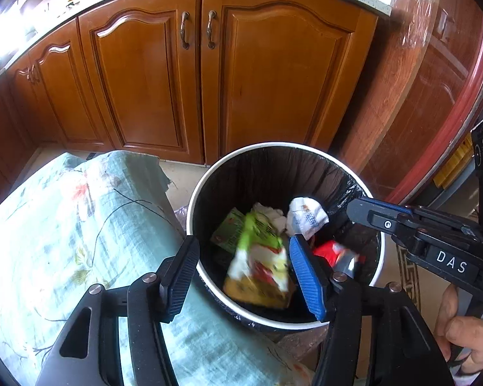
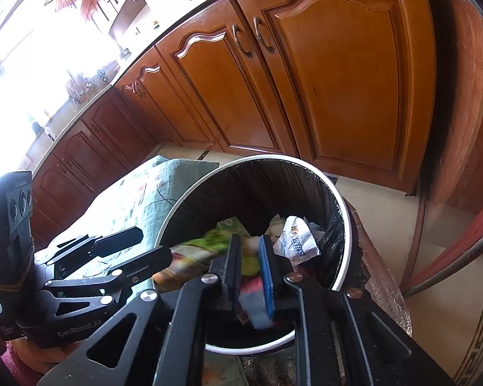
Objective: Collect trash
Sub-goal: 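Carry pouch and red packet over the bin and open both tools to drop them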
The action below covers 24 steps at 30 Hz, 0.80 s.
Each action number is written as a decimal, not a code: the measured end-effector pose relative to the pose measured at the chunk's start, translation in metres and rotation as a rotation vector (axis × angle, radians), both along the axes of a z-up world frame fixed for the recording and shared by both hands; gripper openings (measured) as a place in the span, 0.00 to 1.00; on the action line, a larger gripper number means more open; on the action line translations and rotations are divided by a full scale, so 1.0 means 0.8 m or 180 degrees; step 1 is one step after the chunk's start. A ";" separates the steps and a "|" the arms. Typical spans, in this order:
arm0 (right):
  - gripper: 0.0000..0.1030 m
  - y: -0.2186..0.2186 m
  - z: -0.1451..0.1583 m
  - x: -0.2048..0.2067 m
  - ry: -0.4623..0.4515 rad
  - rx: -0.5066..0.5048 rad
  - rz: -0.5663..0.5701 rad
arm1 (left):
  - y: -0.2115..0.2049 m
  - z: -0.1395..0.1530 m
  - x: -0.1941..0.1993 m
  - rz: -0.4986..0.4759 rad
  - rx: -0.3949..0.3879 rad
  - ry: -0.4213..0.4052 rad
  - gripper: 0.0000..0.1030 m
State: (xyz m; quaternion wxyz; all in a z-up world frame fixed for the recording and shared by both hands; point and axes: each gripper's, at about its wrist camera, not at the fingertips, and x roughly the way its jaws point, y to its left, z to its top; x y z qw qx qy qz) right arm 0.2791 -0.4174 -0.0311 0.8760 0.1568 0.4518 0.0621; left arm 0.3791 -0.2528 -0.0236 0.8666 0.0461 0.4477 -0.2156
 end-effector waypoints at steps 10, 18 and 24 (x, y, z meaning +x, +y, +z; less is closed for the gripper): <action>0.43 0.007 0.015 -0.042 -0.0240 0.0172 -0.0129 | 0.071 0.008 -0.057 0.0334 -0.0366 -0.0073 0.59; 0.77 0.046 0.029 -0.096 -0.0549 0.0235 -0.0240 | 0.140 0.013 -0.140 0.0644 -0.0639 -0.0210 0.66; 0.96 0.084 0.039 -0.142 -0.0836 0.0204 -0.0315 | 0.176 0.020 -0.208 0.0787 -0.0696 -0.0465 0.74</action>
